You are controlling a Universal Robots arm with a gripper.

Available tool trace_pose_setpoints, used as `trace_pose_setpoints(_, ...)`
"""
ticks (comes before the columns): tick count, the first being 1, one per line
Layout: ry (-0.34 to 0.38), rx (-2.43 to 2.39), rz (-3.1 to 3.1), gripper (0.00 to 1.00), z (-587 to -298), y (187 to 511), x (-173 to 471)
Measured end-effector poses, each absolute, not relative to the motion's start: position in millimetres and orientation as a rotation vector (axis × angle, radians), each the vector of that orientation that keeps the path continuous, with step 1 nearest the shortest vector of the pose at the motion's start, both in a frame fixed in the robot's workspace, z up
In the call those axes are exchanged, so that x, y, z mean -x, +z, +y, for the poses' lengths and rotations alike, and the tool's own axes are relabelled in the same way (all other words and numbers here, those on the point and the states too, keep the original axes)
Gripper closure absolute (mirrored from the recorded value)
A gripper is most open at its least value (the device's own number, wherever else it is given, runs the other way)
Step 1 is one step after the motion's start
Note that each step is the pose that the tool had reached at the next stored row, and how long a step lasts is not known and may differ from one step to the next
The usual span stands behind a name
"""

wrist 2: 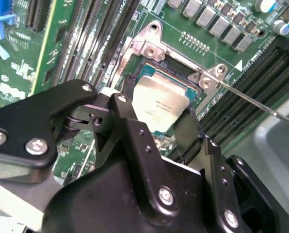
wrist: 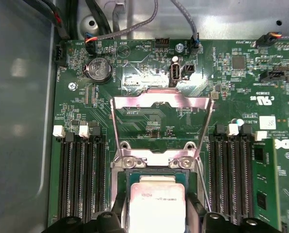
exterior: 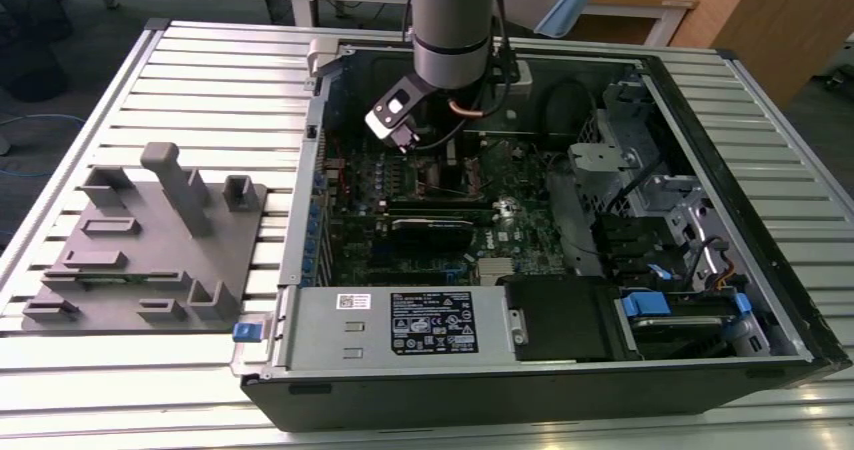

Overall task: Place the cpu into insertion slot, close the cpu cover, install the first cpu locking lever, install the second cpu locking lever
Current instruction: 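Place the cpu into insertion slot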

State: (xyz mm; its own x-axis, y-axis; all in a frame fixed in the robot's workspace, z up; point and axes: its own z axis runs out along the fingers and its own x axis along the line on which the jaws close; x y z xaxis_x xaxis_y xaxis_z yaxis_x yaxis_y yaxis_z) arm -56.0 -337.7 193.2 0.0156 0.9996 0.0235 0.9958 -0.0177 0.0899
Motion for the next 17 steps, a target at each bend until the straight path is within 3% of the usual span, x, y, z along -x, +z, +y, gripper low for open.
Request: trace_pose_setpoints(17, 0.123, -2.204, 2.168, 0.42, -337.8, 202.7, 56.1)
